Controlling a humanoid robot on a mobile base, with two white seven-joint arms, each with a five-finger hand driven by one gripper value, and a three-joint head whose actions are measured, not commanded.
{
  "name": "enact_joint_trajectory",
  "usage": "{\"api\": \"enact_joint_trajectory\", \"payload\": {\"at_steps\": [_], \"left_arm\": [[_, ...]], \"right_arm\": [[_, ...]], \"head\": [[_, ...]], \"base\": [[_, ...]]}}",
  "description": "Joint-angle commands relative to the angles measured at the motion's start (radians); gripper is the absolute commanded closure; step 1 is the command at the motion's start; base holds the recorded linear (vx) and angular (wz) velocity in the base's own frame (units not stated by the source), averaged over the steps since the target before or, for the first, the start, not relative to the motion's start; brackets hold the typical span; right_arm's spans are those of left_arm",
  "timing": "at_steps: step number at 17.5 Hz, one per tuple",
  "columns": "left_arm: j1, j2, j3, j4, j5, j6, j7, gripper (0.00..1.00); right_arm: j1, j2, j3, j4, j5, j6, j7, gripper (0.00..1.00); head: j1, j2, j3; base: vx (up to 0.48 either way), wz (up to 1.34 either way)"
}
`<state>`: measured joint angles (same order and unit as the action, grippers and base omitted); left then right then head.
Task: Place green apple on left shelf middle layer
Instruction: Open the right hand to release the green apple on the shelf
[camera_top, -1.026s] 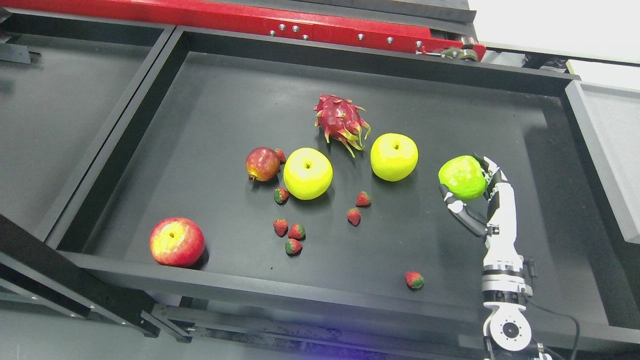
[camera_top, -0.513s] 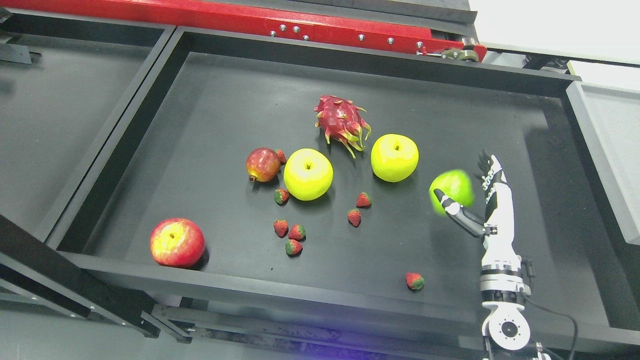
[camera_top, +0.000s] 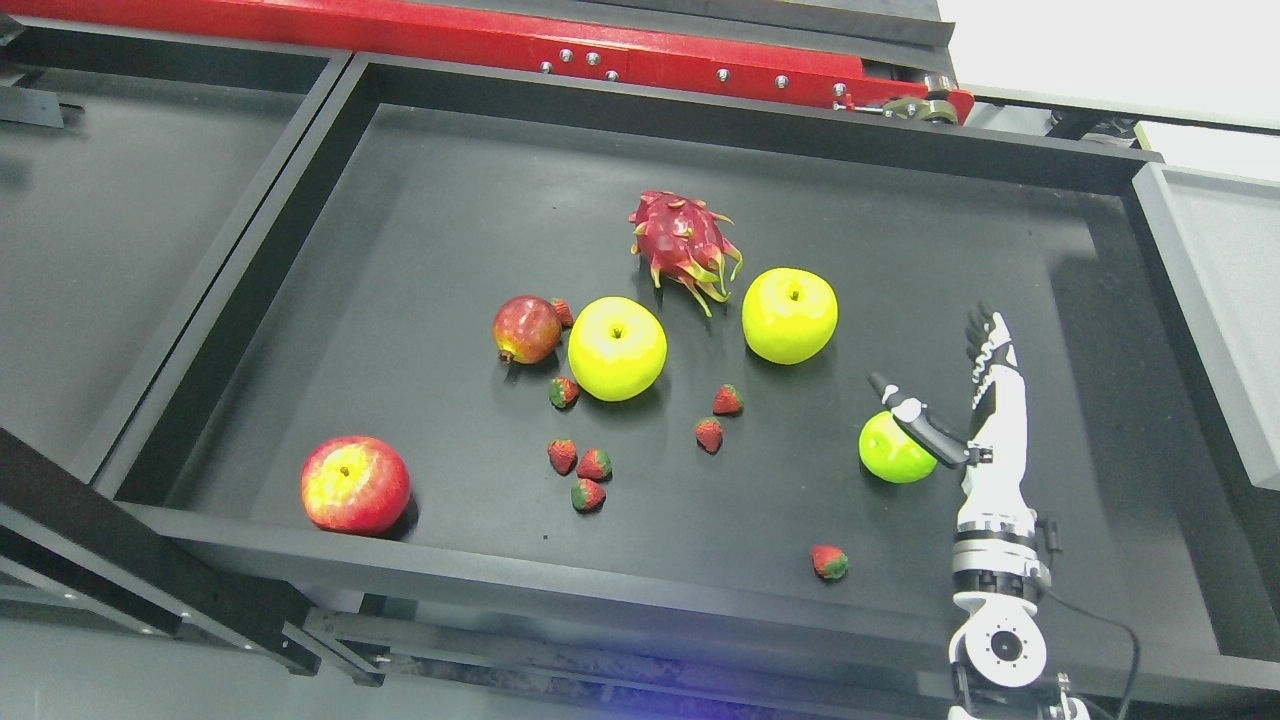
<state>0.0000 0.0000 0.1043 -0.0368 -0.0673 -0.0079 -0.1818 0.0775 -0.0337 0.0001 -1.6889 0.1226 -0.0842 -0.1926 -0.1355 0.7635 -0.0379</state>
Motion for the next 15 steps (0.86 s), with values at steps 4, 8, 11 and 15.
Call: {"api": "enact_joint_trajectory", "payload": {"at_steps": [4,8,11,15], "left_arm": [[-0.021,0.017,0.0,0.0,0.0,0.0,-0.001,0.0],[-0.021,0.017,0.0,0.0,0.0,0.0,-0.001,0.0],[-0.021,0.017,0.0,0.0,0.0,0.0,-0.001,0.0],[-0.021,0.017,0.0,0.0,0.0,0.0,-0.001,0.0]], "right_arm": [[0.036,0.016,0.046,0.015,-0.049,0.003,-0.034,0.0],[0.036,0.016,0.049,0.014,-0.047,0.006,-0.013,0.0],[0.036,0.016,0.049,0.012,-0.047,0.007,-0.013,0.0],[0.036,0.016,0.052,0.012,-0.047,0.007,-0.011,0.0]], "head": [[0.0,0.0,0.0],[0.0,0.0,0.0],[0.0,0.0,0.0],[0.0,0.0,0.0]], "base": [[0.0,0.0],[0.0,0.0],[0.0,0.0],[0.0,0.0]]}}
